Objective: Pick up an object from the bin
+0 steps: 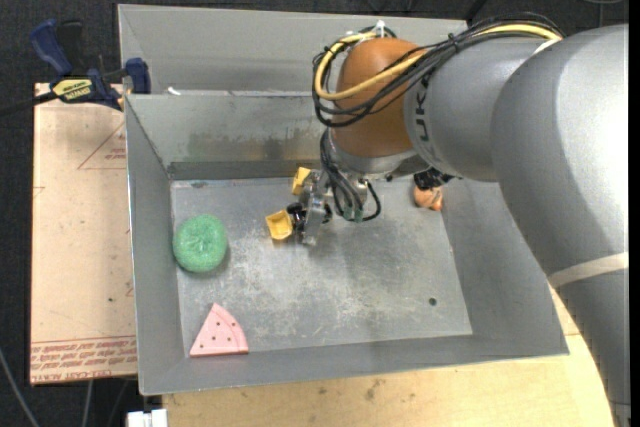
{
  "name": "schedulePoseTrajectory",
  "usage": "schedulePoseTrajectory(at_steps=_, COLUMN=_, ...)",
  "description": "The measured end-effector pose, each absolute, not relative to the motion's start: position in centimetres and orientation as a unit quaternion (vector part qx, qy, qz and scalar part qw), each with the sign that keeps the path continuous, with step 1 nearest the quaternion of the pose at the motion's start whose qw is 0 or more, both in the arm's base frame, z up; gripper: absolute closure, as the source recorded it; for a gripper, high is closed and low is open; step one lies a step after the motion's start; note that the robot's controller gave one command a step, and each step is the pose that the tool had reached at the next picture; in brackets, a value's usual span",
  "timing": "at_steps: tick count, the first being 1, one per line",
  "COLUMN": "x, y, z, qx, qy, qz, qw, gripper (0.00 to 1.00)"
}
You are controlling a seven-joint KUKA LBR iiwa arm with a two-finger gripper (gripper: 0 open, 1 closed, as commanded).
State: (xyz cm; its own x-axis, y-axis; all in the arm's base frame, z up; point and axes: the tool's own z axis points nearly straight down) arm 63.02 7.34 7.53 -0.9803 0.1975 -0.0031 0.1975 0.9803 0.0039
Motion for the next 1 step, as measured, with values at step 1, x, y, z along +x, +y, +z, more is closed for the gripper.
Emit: schedulePoseTrajectory(at_steps=1, x=63.02, y=7.32, z=7.53, qx=0.100, qy=0.995, qz=0.002, qw=0.002, gripper=1.00)
